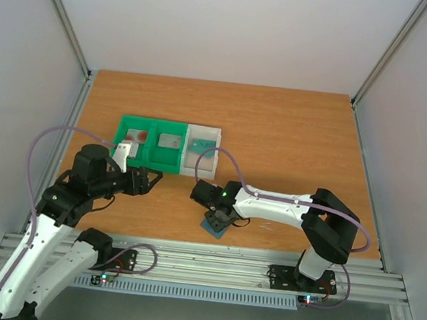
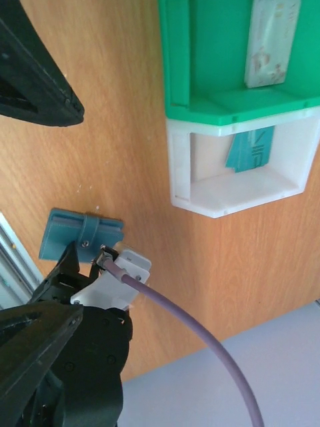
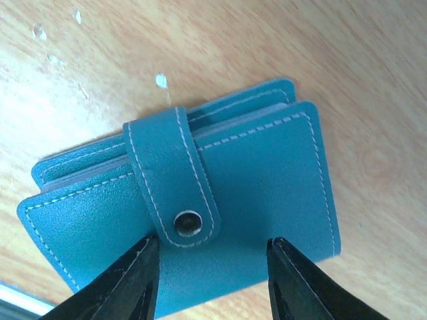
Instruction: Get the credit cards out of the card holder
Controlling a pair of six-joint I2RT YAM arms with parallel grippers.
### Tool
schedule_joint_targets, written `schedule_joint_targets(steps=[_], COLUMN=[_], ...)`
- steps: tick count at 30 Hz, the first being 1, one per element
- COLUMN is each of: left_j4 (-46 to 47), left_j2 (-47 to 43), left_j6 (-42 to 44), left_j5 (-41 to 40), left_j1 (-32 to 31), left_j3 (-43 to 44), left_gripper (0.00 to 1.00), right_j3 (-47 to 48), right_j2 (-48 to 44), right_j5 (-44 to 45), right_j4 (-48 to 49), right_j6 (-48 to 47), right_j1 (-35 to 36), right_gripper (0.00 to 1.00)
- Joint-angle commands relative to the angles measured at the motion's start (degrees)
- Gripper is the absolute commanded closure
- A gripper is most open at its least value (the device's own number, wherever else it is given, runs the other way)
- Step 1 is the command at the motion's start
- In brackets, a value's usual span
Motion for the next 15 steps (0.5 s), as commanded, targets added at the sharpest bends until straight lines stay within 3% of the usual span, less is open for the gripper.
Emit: schedule_joint_targets(steps=[1,15], left_j4=[4.41,13.84], left_j2=[1.64,10.10], left_j6=[-3.40,-8.72], left_j5=[3.51,3.87], left_j1=[-0.75,-9.87], left_j3=[-1.24,-7.39], left_gripper=[0.30,0.52], right_j3=[0.07,-7.93], right_j2=[-4.61,-16.58], right_j5=[-2.29,-6.23], right_j4=[-3.29,3.07], right_j6=[3.59,24.06], right_j1=[0.30,-4.63], right_gripper=[0.53,0.60])
